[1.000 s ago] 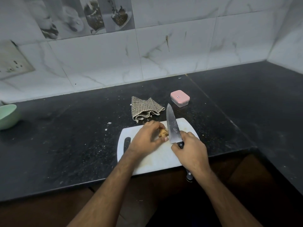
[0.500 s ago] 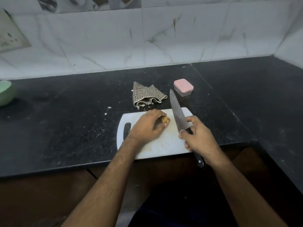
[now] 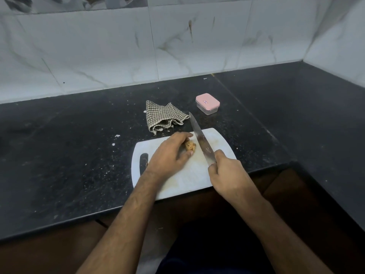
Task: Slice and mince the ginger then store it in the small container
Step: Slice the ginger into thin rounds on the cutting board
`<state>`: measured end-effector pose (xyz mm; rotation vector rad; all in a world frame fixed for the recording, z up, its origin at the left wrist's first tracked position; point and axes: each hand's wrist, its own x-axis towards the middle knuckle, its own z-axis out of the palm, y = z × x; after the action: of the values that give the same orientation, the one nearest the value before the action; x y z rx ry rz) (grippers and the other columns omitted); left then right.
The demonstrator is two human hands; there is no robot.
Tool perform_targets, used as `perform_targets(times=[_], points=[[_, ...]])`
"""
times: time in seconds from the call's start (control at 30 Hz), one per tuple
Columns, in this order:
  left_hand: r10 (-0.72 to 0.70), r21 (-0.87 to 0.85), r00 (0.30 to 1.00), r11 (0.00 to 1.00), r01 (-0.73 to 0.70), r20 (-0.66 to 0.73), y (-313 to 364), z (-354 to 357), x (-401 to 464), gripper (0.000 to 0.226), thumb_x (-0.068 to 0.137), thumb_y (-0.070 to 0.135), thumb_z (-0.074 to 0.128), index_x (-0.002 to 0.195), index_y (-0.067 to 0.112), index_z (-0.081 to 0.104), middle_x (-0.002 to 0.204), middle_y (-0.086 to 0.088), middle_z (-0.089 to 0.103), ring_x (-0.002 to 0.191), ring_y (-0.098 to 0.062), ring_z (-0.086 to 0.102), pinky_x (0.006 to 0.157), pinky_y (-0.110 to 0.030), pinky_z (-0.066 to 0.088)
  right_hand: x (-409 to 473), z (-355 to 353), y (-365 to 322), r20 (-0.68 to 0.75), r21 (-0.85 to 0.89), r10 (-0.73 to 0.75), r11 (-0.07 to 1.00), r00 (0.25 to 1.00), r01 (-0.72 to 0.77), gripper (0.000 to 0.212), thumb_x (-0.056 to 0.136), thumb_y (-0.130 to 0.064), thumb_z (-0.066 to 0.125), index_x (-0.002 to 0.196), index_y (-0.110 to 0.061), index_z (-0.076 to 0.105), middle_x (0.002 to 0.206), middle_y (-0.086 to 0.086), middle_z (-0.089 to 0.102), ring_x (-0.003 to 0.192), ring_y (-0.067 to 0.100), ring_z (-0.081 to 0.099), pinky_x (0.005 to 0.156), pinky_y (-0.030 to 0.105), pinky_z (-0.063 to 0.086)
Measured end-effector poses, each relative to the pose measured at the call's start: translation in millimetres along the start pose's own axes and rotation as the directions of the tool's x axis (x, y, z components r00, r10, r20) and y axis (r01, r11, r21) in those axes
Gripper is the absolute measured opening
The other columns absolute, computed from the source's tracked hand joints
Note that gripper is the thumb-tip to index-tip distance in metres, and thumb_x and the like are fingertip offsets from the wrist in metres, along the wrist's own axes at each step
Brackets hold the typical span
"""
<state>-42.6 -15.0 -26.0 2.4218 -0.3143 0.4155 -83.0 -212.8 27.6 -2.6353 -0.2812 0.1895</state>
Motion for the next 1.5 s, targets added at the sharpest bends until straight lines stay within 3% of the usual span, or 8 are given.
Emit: perform_targets(times=[0.37, 0.63, 1.0, 1.23, 1.5], points=[[0.015, 0.019, 0.999, 1.0, -0.015, 0.032, -1.0, 2.2, -0.5, 0.042, 0.094, 0.024, 0.071, 0.135, 0.019, 0.062, 0.112, 0.008, 0.061, 0.103, -0.011, 0.061, 0.091, -0.041, 0.053, -3.5, 1.7, -3.9, 0.013, -0.085, 0.009, 0.996, 1.0, -0.008, 0.005, 0.102, -0.024, 0.037, 0.102, -0.019, 0.039, 0.077, 0.002, 0.054, 0.08, 0.026, 0.06, 0.067, 0.037, 0.048], [0.02, -0.013, 1.0, 1.0, -0.02, 0.014, 0.1, 3.4, -1.3, 0.037, 0.094, 0.018, 0.073, 0.131, 0.014, 0.07, 0.12, 0.007, 0.064, 0.107, -0.011, 0.064, 0.096, -0.038, 0.053, -7.6, 0.3, -3.5, -0.002, -0.14, -0.018, 0.99, 1.0, 0.017, 0.002, 0.102, -0.02, 0.036, 0.102, -0.019, 0.037, 0.071, 0.0, 0.043, 0.073, 0.025, 0.05, 0.064, 0.034, 0.04], [0.049, -0.03, 0.999, 0.998, -0.049, 0.005, -0.3, 1.9, -0.2, 0.035, 0.093, 0.013, 0.074, 0.128, 0.011, 0.071, 0.119, 0.008, 0.065, 0.108, -0.008, 0.063, 0.098, -0.02, 0.049, -11.9, -7.3, -7.3, 0.022, -0.157, -0.015, 0.987, 1.0, 0.018, 0.003, 0.102, -0.017, 0.036, 0.103, -0.02, 0.036, 0.073, -0.002, 0.039, 0.078, 0.022, 0.048, 0.063, 0.035, 0.043], [0.045, -0.037, 0.999, 0.998, -0.045, 0.018, -0.8, 3.8, 1.5, 0.037, 0.093, 0.012, 0.074, 0.13, 0.01, 0.07, 0.117, 0.008, 0.065, 0.107, -0.007, 0.063, 0.097, -0.019, 0.048, -9.5, -5.7, -10.5, 0.049, -0.156, -0.011, 0.988, 0.999, 0.019, 0.013, 0.101, -0.015, 0.038, 0.113, -0.019, 0.041, 0.078, 0.0, 0.046, 0.083, 0.023, 0.059, 0.069, 0.039, 0.054], [0.029, -0.056, 0.999, 0.998, -0.027, 0.021, -0.1, 6.0, 2.2, 0.038, 0.091, 0.012, 0.075, 0.129, 0.008, 0.07, 0.117, 0.004, 0.066, 0.109, -0.009, 0.064, 0.1, -0.02, 0.048, -0.6, -6.5, -15.6, 0.067, -0.183, 0.015, 0.983, 0.998, -0.003, 0.017, 0.097, -0.011, 0.038, 0.112, -0.019, 0.04, 0.075, -0.001, 0.04, 0.079, 0.021, 0.052, 0.065, 0.037, 0.047]])
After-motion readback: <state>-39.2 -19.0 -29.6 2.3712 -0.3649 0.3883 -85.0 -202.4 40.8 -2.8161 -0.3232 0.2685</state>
